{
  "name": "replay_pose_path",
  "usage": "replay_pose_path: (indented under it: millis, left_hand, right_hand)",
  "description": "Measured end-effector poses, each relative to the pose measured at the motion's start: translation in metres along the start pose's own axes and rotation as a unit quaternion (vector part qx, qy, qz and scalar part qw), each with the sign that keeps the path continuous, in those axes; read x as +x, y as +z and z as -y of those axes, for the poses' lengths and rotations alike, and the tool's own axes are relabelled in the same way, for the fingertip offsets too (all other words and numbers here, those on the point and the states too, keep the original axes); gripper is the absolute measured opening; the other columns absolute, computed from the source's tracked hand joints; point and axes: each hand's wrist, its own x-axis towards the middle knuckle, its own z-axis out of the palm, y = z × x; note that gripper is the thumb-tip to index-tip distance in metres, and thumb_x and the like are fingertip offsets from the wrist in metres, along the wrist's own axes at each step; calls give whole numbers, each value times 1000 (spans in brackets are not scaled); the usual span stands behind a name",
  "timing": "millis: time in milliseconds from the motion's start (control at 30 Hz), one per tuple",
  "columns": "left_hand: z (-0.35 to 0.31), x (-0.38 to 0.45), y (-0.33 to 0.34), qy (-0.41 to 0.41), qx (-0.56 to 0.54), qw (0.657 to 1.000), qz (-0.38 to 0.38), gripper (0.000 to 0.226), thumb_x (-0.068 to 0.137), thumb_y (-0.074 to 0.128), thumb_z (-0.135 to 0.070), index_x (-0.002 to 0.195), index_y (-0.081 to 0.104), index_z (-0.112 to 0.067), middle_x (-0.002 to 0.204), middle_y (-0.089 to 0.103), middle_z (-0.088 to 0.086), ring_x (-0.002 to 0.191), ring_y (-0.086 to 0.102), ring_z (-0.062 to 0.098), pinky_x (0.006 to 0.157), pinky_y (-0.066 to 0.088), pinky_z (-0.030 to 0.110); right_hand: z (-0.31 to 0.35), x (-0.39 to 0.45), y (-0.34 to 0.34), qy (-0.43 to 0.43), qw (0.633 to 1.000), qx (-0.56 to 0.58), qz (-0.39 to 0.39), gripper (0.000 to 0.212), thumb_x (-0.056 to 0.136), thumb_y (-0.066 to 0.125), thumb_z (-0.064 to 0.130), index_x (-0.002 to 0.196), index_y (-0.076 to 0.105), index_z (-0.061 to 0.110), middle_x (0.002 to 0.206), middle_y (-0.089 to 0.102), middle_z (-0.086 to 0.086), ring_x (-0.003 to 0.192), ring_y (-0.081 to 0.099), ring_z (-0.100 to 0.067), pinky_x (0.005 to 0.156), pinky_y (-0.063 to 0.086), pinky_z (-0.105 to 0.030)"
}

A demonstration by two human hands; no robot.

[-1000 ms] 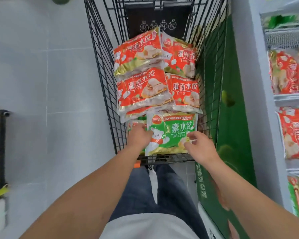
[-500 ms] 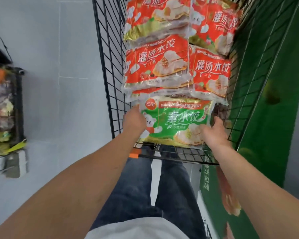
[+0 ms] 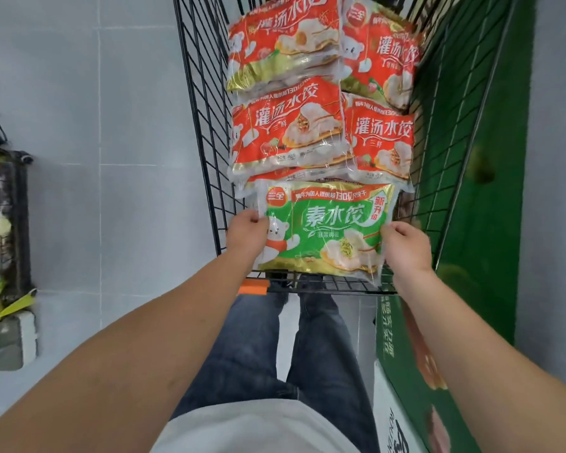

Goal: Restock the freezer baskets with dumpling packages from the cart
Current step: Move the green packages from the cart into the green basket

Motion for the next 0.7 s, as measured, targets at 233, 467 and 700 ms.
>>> replay_pose_path:
  millis: [233,467,700]
  left_hand:
    - [-51,-55,-37,115,11,986,117,23,92,59,-18,75,56,-3,63,49,10,50,44,21,44,33,28]
    - [-97,-130,-43,246,55,942,220,21,96,62,-21,75,58,-17,77,57,-1,74,55,18,67,41,33]
    - [-123,-228,39,327,109,892,293,19,93,64,-10,75,63,-12,77,67,9,74,64,24,65,48,34]
  right_hand:
    - [2,-76,-56,23,988,143,-56,19,97,57,19,86,72,16,94,75,-2,90,72,-23,86,59,-46]
    - [-42,-139,-128,9,953,274,-129,22,97,57,19,87,69,4,85,74,-10,77,72,-29,70,60,-40]
    - [-134,-189,-213,-3,906,357,-228,23,94,57,16,89,70,-2,87,68,-27,77,62,-29,68,48,-42]
